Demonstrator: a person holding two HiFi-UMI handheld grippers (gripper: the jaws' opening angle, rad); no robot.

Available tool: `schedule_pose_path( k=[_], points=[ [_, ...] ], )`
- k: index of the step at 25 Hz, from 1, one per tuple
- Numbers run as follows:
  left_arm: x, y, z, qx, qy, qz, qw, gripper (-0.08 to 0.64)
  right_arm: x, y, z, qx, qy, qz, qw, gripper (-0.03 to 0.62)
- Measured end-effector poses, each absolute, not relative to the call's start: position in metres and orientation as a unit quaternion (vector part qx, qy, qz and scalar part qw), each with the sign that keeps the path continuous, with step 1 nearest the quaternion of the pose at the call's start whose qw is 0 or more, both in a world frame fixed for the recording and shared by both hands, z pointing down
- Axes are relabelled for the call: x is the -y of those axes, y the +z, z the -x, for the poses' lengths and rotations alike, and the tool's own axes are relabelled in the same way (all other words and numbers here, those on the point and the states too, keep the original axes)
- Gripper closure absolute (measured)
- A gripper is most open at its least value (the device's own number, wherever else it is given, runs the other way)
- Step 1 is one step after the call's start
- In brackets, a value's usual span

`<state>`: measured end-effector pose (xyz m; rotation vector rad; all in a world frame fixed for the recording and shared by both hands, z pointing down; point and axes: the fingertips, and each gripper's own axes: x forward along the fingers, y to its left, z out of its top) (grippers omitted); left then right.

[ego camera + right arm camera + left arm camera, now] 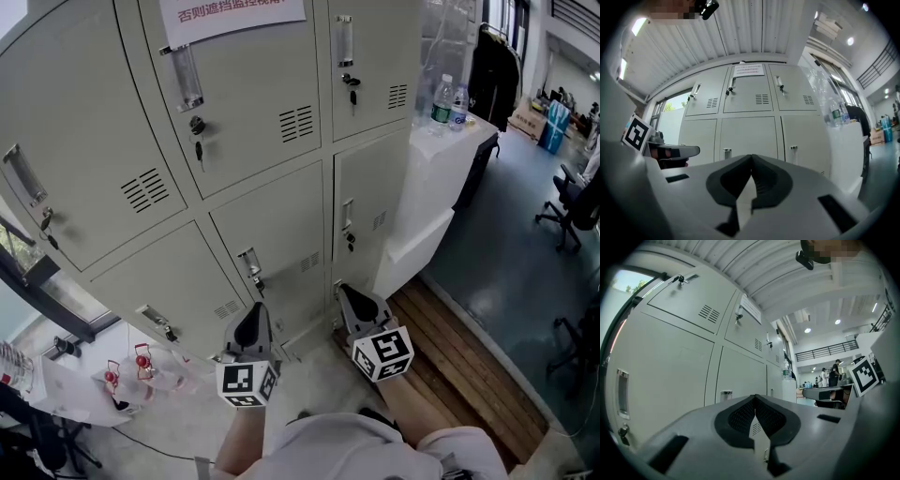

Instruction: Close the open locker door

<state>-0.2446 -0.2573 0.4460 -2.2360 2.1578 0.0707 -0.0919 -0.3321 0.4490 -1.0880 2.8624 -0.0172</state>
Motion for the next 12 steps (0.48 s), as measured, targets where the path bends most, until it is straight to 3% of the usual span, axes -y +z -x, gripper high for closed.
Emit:
schedule_pose_path(
  k=[12],
  points=[
    [0.2616,0.4513,0.2491,-0.697,0.021,0.716,0.009,0.552,0.3336,0.4503,0.0977,-0.934,0.009,0.354,0.034,0.580]
  ],
)
